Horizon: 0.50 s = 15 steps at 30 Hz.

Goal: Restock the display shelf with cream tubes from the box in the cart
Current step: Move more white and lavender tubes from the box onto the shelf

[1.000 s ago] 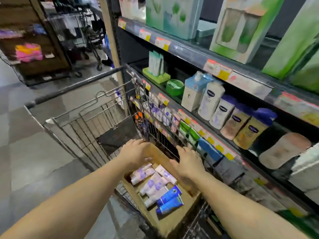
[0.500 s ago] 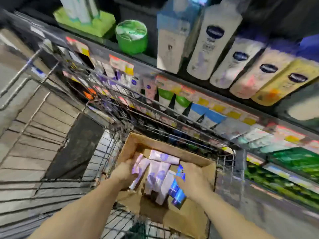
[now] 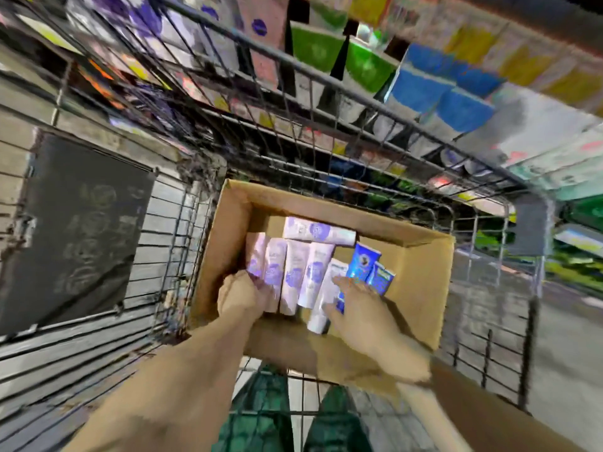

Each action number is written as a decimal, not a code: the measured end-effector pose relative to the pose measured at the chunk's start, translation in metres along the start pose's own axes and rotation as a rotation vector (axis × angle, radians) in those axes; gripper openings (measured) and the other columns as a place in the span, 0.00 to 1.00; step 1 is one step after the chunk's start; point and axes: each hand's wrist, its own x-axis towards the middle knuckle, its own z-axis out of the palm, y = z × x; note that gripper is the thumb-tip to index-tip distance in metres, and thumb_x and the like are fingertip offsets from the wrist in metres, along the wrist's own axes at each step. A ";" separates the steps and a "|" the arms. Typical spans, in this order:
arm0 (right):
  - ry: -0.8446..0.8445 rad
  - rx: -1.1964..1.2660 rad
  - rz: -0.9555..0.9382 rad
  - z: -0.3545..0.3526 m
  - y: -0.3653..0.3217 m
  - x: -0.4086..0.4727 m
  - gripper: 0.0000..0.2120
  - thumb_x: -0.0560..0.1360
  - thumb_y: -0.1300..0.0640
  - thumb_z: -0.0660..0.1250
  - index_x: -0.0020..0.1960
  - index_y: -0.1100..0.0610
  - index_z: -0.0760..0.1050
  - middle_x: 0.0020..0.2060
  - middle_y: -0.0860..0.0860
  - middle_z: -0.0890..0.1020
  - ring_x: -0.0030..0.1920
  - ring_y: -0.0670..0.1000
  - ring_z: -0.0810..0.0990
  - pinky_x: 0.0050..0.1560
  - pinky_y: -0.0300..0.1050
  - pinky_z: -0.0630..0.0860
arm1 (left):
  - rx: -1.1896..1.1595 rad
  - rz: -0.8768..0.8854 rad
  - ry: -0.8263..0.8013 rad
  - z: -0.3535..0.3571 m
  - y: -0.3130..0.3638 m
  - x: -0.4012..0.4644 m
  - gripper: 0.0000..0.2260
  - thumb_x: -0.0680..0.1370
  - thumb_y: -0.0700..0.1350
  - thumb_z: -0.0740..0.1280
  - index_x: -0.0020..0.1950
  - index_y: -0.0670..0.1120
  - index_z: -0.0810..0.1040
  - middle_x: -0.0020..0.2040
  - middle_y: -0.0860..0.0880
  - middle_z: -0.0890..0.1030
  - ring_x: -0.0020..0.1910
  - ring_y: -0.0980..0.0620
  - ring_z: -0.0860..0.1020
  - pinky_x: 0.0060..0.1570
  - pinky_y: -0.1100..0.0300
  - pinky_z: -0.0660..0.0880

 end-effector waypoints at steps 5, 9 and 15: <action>-0.018 -0.012 -0.030 0.001 -0.010 0.009 0.25 0.78 0.46 0.61 0.73 0.51 0.64 0.68 0.54 0.70 0.68 0.56 0.68 0.68 0.47 0.65 | -0.104 -0.062 -0.035 0.004 -0.001 0.007 0.27 0.72 0.55 0.73 0.63 0.42 0.68 0.64 0.41 0.74 0.64 0.41 0.73 0.62 0.52 0.69; -0.036 0.037 -0.006 -0.006 -0.022 0.011 0.25 0.79 0.46 0.60 0.74 0.50 0.62 0.70 0.52 0.68 0.69 0.56 0.67 0.67 0.50 0.67 | -0.203 -0.123 -0.163 -0.008 -0.007 0.009 0.33 0.68 0.56 0.76 0.66 0.42 0.70 0.62 0.45 0.76 0.60 0.46 0.76 0.55 0.57 0.73; -0.139 0.470 0.076 -0.013 -0.046 0.010 0.25 0.75 0.42 0.65 0.69 0.49 0.68 0.58 0.49 0.77 0.59 0.51 0.76 0.57 0.43 0.72 | -0.628 0.288 -0.359 -0.036 0.004 -0.018 0.19 0.69 0.43 0.78 0.57 0.44 0.79 0.50 0.48 0.83 0.42 0.55 0.79 0.37 0.65 0.74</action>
